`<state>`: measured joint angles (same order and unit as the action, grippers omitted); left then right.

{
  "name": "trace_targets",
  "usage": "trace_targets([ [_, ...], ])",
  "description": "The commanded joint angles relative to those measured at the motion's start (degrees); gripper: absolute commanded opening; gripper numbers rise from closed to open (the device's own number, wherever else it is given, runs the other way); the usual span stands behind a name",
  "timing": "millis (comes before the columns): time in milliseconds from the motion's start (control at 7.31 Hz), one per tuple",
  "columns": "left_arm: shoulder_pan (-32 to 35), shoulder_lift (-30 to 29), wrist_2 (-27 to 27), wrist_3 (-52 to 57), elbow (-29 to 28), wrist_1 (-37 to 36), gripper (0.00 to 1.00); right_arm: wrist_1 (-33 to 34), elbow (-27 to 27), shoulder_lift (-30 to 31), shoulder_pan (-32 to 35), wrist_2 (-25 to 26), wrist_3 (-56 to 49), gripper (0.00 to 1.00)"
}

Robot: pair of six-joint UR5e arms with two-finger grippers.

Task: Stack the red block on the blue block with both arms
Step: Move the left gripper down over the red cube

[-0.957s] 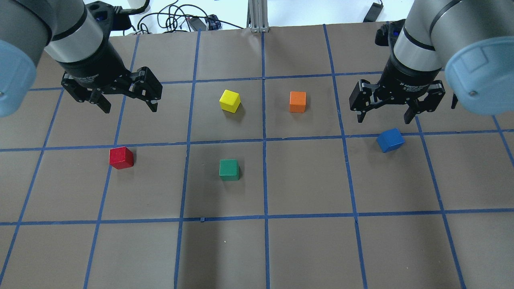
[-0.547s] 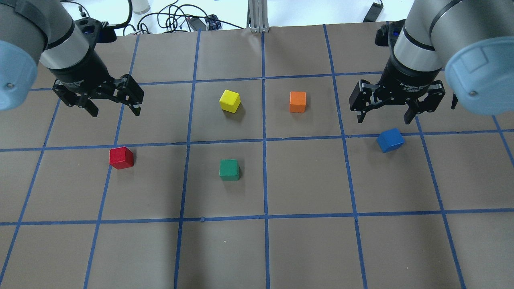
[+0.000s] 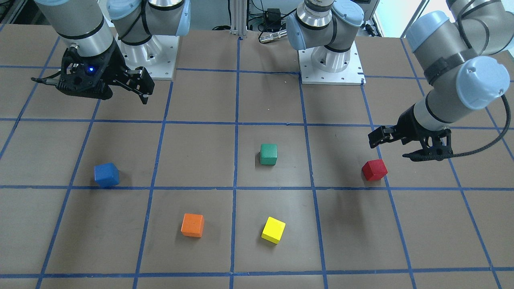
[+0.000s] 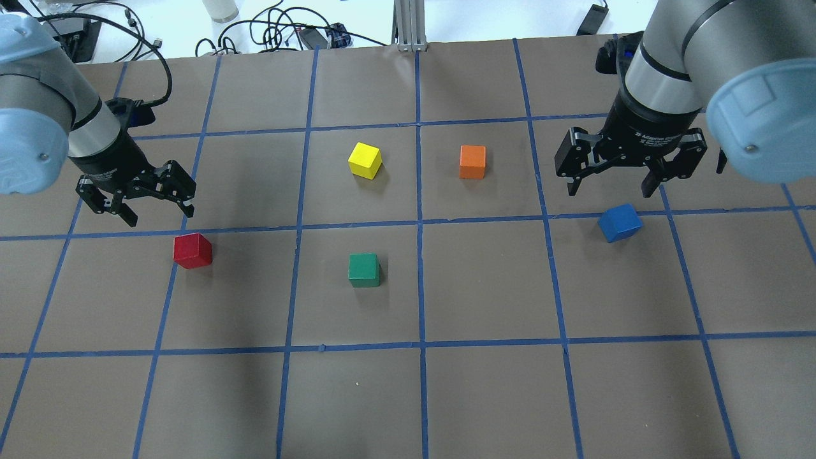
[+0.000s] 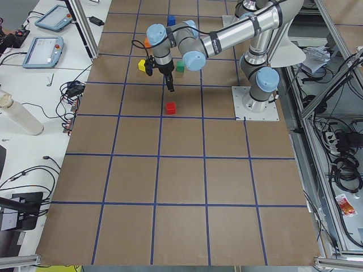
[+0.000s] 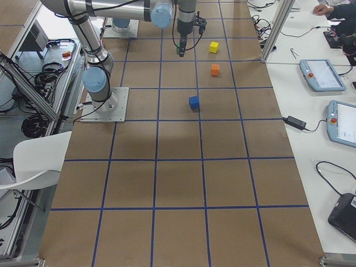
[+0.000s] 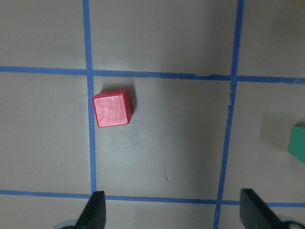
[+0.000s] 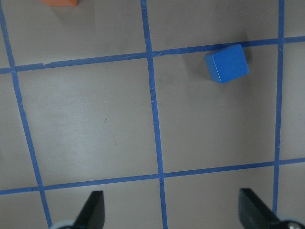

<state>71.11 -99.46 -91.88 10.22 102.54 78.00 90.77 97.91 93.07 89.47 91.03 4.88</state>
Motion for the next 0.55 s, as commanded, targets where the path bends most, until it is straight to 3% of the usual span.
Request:
trace_targets([
  [0, -2.46, -5.11, -0.05, 0.15, 1.69, -6.70, 1.00, 0.02, 0.00, 0.00, 0.00, 0.03, 0.04, 1.00],
  [410, -2.91, -9.34, 0.04, 0.15, 4.42, -12.60, 1.00, 0.11, 0.00, 0.00, 0.00, -0.06, 0.04, 1.00],
])
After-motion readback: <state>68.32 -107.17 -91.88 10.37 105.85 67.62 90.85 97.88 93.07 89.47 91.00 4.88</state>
